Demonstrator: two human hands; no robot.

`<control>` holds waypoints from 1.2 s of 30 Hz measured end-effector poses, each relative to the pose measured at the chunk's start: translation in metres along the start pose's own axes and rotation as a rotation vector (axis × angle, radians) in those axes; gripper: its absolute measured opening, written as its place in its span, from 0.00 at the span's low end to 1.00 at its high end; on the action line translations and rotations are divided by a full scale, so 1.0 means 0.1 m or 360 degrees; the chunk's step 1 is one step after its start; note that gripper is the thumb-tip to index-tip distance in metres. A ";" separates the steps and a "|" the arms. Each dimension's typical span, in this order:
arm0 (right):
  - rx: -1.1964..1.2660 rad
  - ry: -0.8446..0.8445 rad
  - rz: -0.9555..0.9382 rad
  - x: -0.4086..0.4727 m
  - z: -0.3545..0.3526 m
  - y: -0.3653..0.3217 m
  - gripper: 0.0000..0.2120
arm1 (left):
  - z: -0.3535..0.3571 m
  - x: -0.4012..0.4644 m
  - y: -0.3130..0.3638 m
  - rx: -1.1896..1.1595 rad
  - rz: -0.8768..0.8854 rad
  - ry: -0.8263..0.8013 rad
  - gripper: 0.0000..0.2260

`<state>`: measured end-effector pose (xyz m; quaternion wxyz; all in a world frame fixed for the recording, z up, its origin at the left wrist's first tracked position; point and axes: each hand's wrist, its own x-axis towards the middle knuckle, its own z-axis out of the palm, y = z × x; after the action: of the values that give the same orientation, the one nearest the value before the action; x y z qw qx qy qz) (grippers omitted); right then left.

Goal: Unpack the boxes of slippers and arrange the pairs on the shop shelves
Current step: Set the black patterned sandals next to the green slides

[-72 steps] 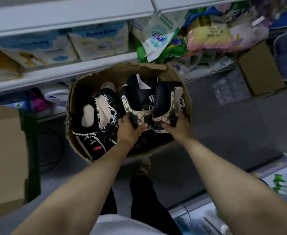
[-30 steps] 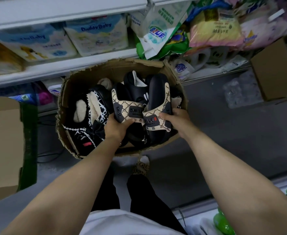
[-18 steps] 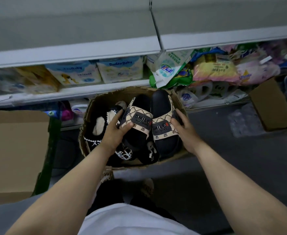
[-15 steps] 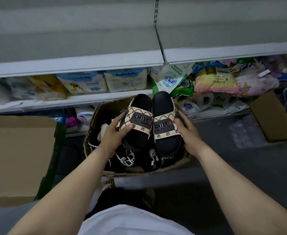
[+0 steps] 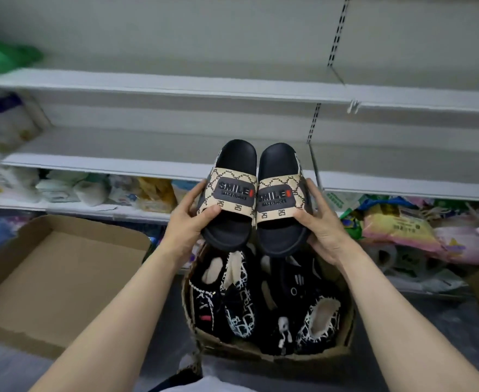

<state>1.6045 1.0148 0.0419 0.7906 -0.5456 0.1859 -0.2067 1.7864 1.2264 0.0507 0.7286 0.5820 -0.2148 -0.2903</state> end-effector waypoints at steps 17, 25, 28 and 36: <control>0.0010 -0.0204 -0.0411 0.75 1.77 -0.68 0.40 | -1.27 0.35 1.26 -0.0090 0.0479 0.0080 0.40; 0.0067 -0.0192 -0.0475 1.39 2.82 -0.64 0.38 | -2.37 0.98 1.76 -0.0127 0.0501 0.0129 0.30; 0.0061 -0.0191 -0.0516 1.64 3.21 -0.55 0.37 | -2.86 1.30 1.91 -0.0162 0.0475 0.0147 0.31; 0.0050 -0.0171 -0.0548 2.19 4.02 -0.33 0.34 | -3.96 2.07 2.21 -0.0276 0.0359 0.0227 0.30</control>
<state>1.9943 1.2045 0.1930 0.7607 -0.5673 0.0438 -0.3124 2.2357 1.4071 0.1698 0.8175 0.5082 -0.2006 -0.1820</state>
